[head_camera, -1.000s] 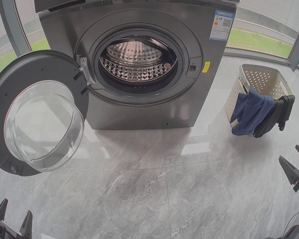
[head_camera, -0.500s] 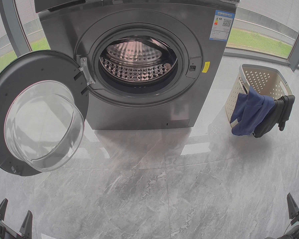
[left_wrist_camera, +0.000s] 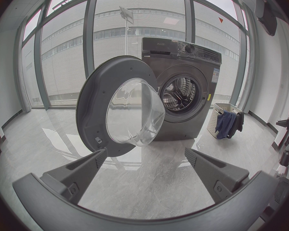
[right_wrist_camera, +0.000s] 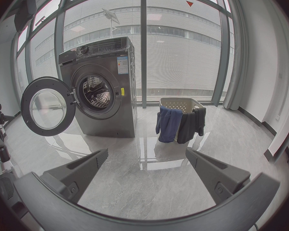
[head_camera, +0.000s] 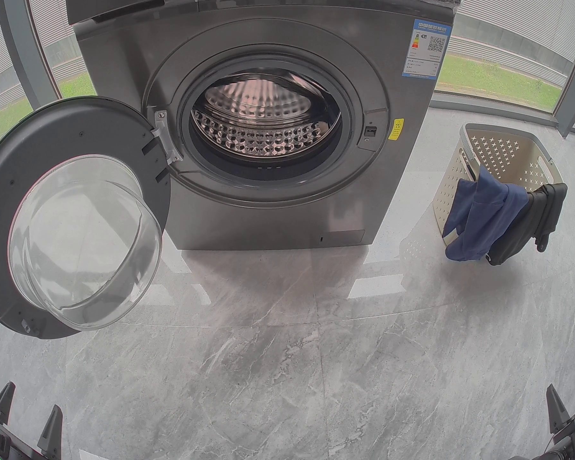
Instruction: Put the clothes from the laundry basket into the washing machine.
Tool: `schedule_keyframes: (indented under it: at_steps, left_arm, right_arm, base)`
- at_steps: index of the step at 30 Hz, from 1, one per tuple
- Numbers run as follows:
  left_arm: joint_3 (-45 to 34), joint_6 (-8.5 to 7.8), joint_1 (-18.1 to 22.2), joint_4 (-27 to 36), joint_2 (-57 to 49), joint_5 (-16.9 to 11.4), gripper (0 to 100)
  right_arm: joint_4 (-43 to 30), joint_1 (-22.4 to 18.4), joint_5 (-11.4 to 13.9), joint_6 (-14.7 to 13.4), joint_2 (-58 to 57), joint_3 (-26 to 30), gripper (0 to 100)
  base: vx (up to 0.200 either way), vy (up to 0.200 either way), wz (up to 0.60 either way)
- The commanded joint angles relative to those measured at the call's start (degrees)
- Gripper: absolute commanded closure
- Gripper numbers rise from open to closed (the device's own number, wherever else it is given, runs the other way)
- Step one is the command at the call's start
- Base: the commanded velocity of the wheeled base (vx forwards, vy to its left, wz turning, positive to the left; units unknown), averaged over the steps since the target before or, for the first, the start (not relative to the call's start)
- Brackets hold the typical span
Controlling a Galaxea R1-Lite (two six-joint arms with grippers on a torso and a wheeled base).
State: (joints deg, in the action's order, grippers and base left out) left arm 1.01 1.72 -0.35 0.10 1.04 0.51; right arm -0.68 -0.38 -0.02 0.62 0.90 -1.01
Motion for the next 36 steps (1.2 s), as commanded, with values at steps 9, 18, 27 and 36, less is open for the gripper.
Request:
schedule_keyframes:
  at_steps: [9,18,27,36]
  left_arm:
    - [-1.01,-0.4,0.18,0.08,-1.04,-0.07,0]
    - [-1.01,-1.72,0.18,-0.01,-1.04,-0.07,0]
    - [-1.01,-0.66,0.09,0.08,-1.04,0.02,0]
    - [-1.01,-0.49,0.18,0.08,-1.04,0.1,0]
  right_arm:
    - [0.42,0.03,-0.24,-0.53,-0.9,1.01,0]
    - [0.51,0.11,-0.24,-0.36,-0.9,1.01,0]
    - [0.42,0.2,-0.15,-0.36,-0.9,1.01,0]
    - [0.42,0.2,-0.24,-0.45,-0.9,1.01,0]
  base:
    - [0.0,0.0,0.0]
    - [0.0,0.0,0.0]
    - [0.0,-0.133,0.0]
    - [0.0,-0.2,0.0]
